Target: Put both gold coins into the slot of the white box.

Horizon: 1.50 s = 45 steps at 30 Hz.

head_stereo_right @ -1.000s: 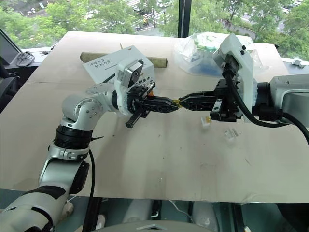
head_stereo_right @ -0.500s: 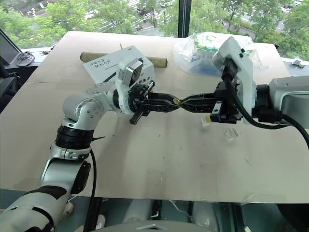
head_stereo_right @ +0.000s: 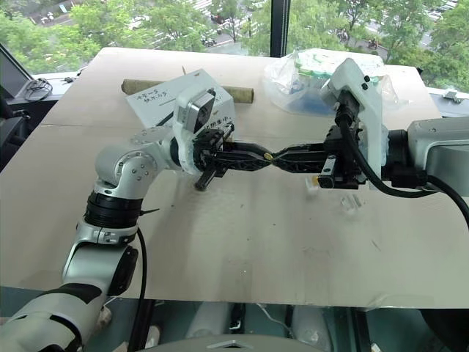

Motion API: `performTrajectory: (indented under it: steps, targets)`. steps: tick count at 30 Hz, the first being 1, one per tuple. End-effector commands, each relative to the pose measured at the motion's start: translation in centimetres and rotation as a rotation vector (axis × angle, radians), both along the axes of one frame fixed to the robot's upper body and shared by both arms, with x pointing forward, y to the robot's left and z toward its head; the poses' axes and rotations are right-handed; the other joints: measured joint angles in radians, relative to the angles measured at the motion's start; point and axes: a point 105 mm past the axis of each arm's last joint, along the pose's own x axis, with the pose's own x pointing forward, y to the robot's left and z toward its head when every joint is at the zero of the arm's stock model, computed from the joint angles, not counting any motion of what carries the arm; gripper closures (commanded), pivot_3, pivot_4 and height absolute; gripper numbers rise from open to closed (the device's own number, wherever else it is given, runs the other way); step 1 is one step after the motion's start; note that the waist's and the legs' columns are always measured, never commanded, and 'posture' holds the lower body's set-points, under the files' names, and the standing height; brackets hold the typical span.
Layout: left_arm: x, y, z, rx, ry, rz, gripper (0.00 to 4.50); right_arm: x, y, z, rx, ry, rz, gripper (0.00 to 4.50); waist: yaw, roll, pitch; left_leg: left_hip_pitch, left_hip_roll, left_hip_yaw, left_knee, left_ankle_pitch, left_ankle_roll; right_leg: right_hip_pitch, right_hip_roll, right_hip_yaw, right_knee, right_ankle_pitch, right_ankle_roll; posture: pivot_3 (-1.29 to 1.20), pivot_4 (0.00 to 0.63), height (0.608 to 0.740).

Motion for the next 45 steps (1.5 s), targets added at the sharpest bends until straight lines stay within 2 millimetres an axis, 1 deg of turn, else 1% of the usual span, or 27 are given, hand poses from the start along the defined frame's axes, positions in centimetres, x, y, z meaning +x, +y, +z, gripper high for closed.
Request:
performTrajectory:
  steps: [1, 7, 13, 14, 16, 20, 23, 24, 25, 26, 27, 29, 30, 33, 36, 38, 39, 43, 45]
  targets:
    - [-0.5, 0.0, 0.8, -0.018, -0.054, -0.01, 4.45, -0.6, 0.2, 0.6, 0.007, -0.021, 0.027, 4.5, 0.001, 0.0, 0.0, 0.0, 0.0, 0.0, 0.0, 0.0, 0.0, 0.0, 0.0, 0.0, 0.0, 0.0, 0.0, 0.0, 0.15, 0.74]
    - [-0.5, 0.3, 0.9, -0.027, -0.046, -0.001, 4.45, -0.5, 0.3, 0.7, 0.015, -0.03, 0.022, 4.5, 0.0, 0.0, 0.0, 0.0, 0.0, 0.0, 0.0, 0.0, 0.0, 0.0, 0.0, 0.0, 0.0, 0.0, 0.0, 0.0, 0.15, 0.74]
    - [-0.2, 1.5, 0.7, -0.032, -0.012, 0.069, 4.45, -0.3, -0.2, 1.2, 0.083, -0.049, -0.004, 4.5, -0.001, 0.0, 0.0, 0.0, 0.0, 0.0, 0.0, 0.0, 0.0, 0.0, 0.0, 0.0, 0.0, 0.0, 0.0, 0.0, 0.15, 0.74]
    - [-0.1, 1.7, 0.7, -0.036, -0.006, 0.087, 4.49, -0.2, -0.5, 1.3, 0.096, -0.056, -0.02, 4.23, 0.001, 0.0, 0.0, 0.0, 0.0, 0.0, 0.0, 0.0, 0.0, 0.0, 0.0, 0.0, 0.0, 0.0, 0.0, 0.0, 0.15, 0.74]
    - [0.0, 2.4, 1.1, -0.05, 0.014, 0.135, 4.5, 0.3, -1.2, 1.8, 0.11, -0.136, -0.074, 3.74, 0.002, 0.0, 0.0, 0.0, 0.0, -0.001, 0.0, 0.0, 0.0, 0.0, 0.0, -0.001, 0.0, 0.0, 0.0, 0.0, 0.15, 0.74]
    - [0.2, 3.3, 2.4, -0.089, 0.041, 0.216, 4.5, -0.1, -1.6, 2.0, 0.148, -0.205, -0.085, 1.97, 0.001, 0.0, 0.0, 0.0, 0.0, -0.001, 0.0, 0.0, 0.0, 0.0, -0.001, -0.001, 0.0, 0.0, 0.0, 0.0, 0.15, 0.74]
    - [0.9, 4.2, 4.2, -0.131, 0.037, 0.322, 4.5, -0.7, -1.4, 1.8, 0.11, -0.353, -0.103, 0.76, 0.001, 0.0, 0.0, 0.0, 0.001, -0.002, 0.0, 0.0, 0.0, 0.001, -0.001, -0.001, 0.0, 0.0, 0.0, 0.0, 0.15, 0.74]
    - [1.3, 4.6, 4.9, -0.147, 0.027, 0.373, 4.5, -0.5, -1.5, 2.0, 0.14, -0.4, -0.142, 0.23, 0.0, -0.001, 0.0, 0.0, 0.001, -0.002, 0.0, 0.0, 0.0, 0.001, -0.001, -0.001, 0.0, 0.0, 0.0, 0.0, 0.15, 0.74]
    - [1.6, 5.1, 5.6, -0.159, 0.014, 0.425, 4.5, -0.5, -1.3, 2.2, 0.199, -0.417, -0.153, 0.06, 0.0, -0.001, 0.0, 0.0, 0.001, -0.002, 0.0, 0.0, 0.0, 0.001, 0.0, -0.001, 0.0, 0.0, 0.0, 0.0, 0.15, 0.74]
    - [2.0, 5.5, 6.3, -0.168, 0.0, 0.479, 4.5, -1.0, -1.0, 2.7, 0.272, -0.451, -0.13, 0.06, -0.001, -0.002, 0.0, 0.0, 0.001, -0.002, 0.001, 0.0, 0.0, 0.001, -0.001, -0.001, 0.0, 0.0, 0.0, 0.0, 0.15, 0.74]
    - [2.8, 6.4, 7.2, -0.178, -0.038, 0.568, 4.5, -0.8, -1.1, 2.6, 0.308, -0.465, -0.175, 0.06, -0.001, -0.002, 0.0, 0.0, 0.0, -0.002, 0.001, 0.0, 0.0, 0.001, 0.0, -0.001, 0.0, 0.0, 0.0, 0.0, 0.15, 0.74]
    - [5.0, 9.2, 9.0, -0.159, -0.121, 0.802, 4.5, -1.1, -0.8, 1.9, 0.252, -0.559, -0.196, 0.06, 0.0, -0.002, 0.0, 0.0, 0.0, -0.001, 0.002, 0.0, 0.0, 0.001, -0.001, -0.001, 0.001, 0.0, 0.0, 0.0, 0.15, 0.74]
    - [5.7, 10.5, 9.4, -0.123, -0.154, 0.863, 4.5, -1.1, -0.6, 1.2, 0.233, -0.558, -0.201, 0.06, 0.0, -0.003, 0.0, 0.0, 0.0, -0.001, 0.002, 0.0, 0.0, 0.001, 0.0, -0.001, 0.001, 0.0, 0.0, 0.0, 0.15, 0.74]
    - [8.0, 13.4, 8.2, 0.064, -0.146, 0.991, 4.5, -1.2, -0.3, 0.2, 0.226, -0.556, -0.198, 0.06, -0.002, -0.002, -0.001, 0.001, 0.0, 0.0, 0.002, 0.0, -0.001, 0.001, 0.001, -0.001, 0.002, 0.0, 0.0, 0.0, 0.15, 0.74]
    - [9.5, 15.2, 7.8, 0.145, -0.158, 0.995, 4.5, -1.4, -0.2, 0.1, 0.244, -0.561, -0.184, 0.06, 0.008, -0.002, -0.001, 0.001, -0.001, 0.0, 0.002, 0.0, -0.001, 0.0, 0.001, -0.002, 0.002, 0.0, 0.0, 0.0, 0.15, 0.74]
    - [10.5, 16.0, 7.7, 0.172, -0.164, 0.987, 4.5, -1.5, -0.2, 0.1, 0.244, -0.568, -0.186, 0.06, 0.011, -0.003, 0.0, 0.001, -0.001, 0.0, 0.003, 0.0, -0.001, 0.0, 0.001, -0.002, 0.002, 0.0, 0.001, 0.0, 0.15, 0.74]
    - [10.9, 16.1, 7.3, 0.205, -0.174, 0.968, 4.5, -1.7, -0.2, -0.1, 0.233, -0.57, -0.183, 0.06, 0.012, -0.004, 0.0, 0.0, -0.001, 0.001, 0.003, 0.0, -0.001, 0.0, 0.001, -0.003, 0.001, 0.0, 0.001, 0.0, 0.15, 0.74]
    - [12.7, 16.0, 5.7, 0.301, -0.192, 0.931, 4.5, -2.2, -0.1, -0.9, 0.199, -0.575, -0.184, 0.06, 0.012, -0.004, 0.0, -0.001, -0.002, 0.002, 0.003, 0.0, -0.001, 0.0, 0.002, -0.003, 0.001, 0.0, 0.001, 0.0, 0.15, 0.74]
    - [13.2, 15.6, 5.3, 0.329, -0.196, 0.91, 4.5, -2.4, -0.2, -1.0, 0.197, -0.574, -0.192, 0.06, 0.008, -0.004, 0.001, -0.001, -0.003, 0.003, 0.003, 0.0, -0.001, 0.0, 0.002, -0.003, 0.001, 0.0, 0.001, 0.0, 0.15, 0.74]
